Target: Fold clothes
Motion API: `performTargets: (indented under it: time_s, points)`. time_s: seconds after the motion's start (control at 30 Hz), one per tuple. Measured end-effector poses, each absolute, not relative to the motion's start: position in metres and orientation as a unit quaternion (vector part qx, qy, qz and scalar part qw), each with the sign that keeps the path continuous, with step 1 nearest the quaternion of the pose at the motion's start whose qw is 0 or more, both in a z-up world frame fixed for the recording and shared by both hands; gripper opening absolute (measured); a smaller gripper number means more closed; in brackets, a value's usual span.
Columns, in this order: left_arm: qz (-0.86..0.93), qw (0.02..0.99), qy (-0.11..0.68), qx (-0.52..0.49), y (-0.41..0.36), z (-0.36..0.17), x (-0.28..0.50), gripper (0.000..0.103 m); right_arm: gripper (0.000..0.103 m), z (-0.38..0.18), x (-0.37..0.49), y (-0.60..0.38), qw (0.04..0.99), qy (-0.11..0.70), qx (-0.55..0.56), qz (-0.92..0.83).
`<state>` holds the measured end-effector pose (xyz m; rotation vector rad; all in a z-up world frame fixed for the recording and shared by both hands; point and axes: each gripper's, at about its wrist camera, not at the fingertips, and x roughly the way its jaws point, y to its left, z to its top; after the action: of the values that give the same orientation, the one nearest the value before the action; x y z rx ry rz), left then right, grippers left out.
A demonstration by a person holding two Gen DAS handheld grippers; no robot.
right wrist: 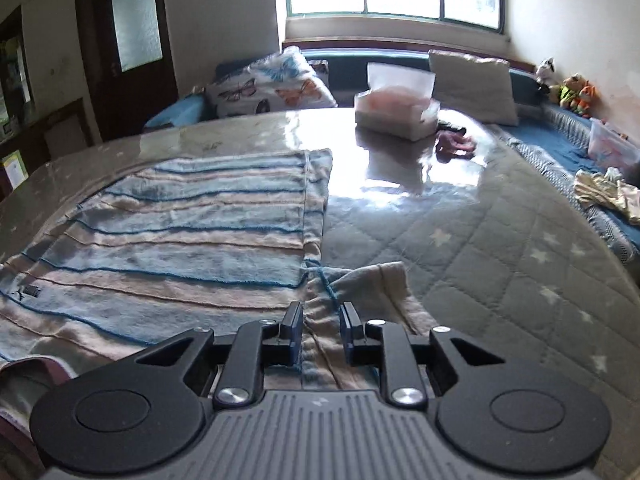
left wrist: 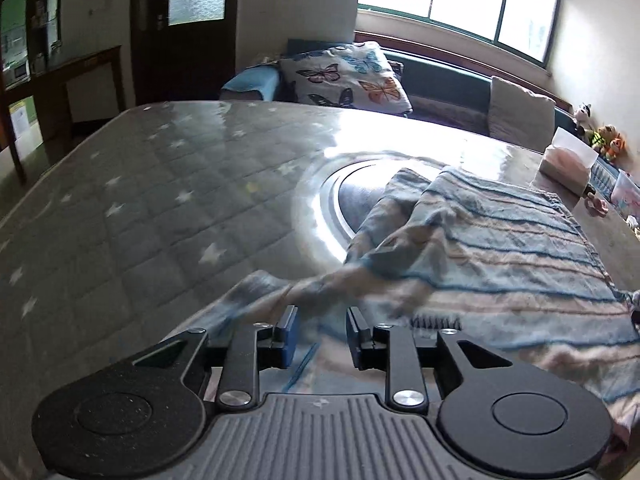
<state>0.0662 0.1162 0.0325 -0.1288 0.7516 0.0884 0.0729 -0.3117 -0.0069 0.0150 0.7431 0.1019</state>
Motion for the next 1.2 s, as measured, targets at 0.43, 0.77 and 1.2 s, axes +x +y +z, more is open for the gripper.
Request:
performTargets:
  time_s: [0.43, 0.77, 1.2]
  points:
    - [0.017, 0.928, 0.372, -0.01, 0.073, 0.039, 0.21, 0.032, 0.026, 0.006, 0.123, -0.306, 0.921, 0.377, -0.017, 0.095]
    - [-0.002, 0.919, 0.394, 0.012, 0.057, 0.007, 0.286, 0.047, 0.027, 0.017, 0.209, -0.306, 0.918, 0.378, -0.018, 0.119]
    - [-0.056, 0.918, 0.392, 0.036, 0.04, -0.01, 0.308, 0.02, 0.034, -0.003, 0.3, -0.309, 0.919, 0.38, 0.008, 0.102]
